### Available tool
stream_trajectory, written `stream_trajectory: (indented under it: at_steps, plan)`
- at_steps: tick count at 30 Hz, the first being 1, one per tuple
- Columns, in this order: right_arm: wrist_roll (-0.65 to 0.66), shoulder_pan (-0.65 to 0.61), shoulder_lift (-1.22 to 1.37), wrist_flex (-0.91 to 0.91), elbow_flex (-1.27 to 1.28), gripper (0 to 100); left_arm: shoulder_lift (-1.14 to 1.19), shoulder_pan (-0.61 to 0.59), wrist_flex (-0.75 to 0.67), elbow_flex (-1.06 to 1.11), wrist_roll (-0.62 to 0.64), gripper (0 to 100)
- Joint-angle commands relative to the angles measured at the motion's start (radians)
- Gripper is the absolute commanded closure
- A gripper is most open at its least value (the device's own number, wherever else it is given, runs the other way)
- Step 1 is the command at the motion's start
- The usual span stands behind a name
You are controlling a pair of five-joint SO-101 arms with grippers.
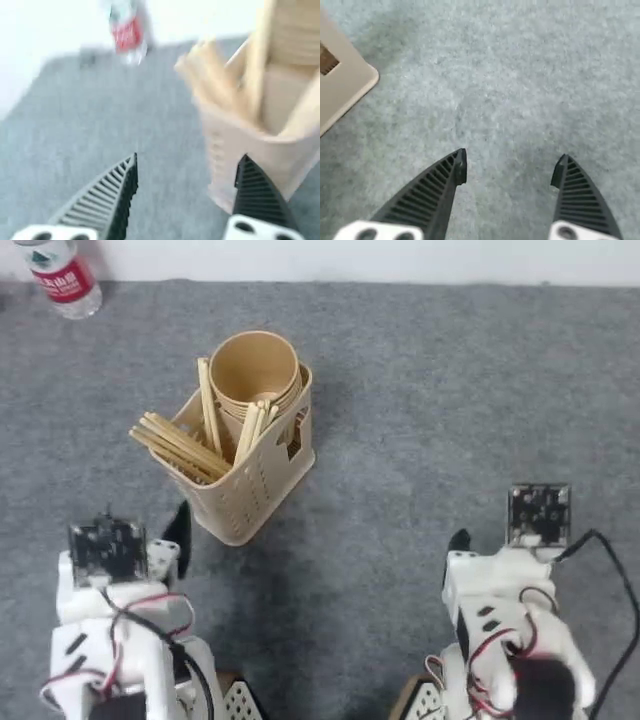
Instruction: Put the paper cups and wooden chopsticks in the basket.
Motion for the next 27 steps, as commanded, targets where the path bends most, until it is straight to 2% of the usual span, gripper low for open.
stream_trajectory:
  at_steps: [1, 5, 10, 12, 15, 19, 23, 27]
  plan:
    - [0.006, -0.01, -0.14, -0.042, 0.115, 72.1, -0.011, 0.109, 0.147, -0.145, -0.005, 68]
    - [-0.012, 0.004, -0.163, -0.11, 0.219, 72.1, -0.011, -0.034, 0.227, -0.223, 0.046, 64]
    - [-0.086, 0.044, -0.162, -0.2, 0.284, 72.1, -0.011, -0.158, 0.341, -0.355, -0.163, 63]
    - [-0.087, 0.044, -0.162, -0.239, 0.311, 72.1, -0.009, -0.152, 0.298, -0.351, -0.189, 63]
    - [-0.083, 0.044, -0.162, -0.305, 0.359, 72.1, -0.009, -0.095, 0.121, -0.277, -0.11, 63]
    - [-0.086, 0.045, -0.162, -0.369, 0.44, 72.3, -0.008, -0.175, 0.009, -0.282, 0.086, 63]
    - [-0.081, 0.045, -0.163, -0.383, 0.526, 72.3, 0.077, -0.189, 0.002, -0.317, 0.218, 63]
    - [-0.081, 0.045, -0.163, -0.381, 0.557, 72.3, 0.301, -0.181, 0.061, -0.452, 0.325, 63]
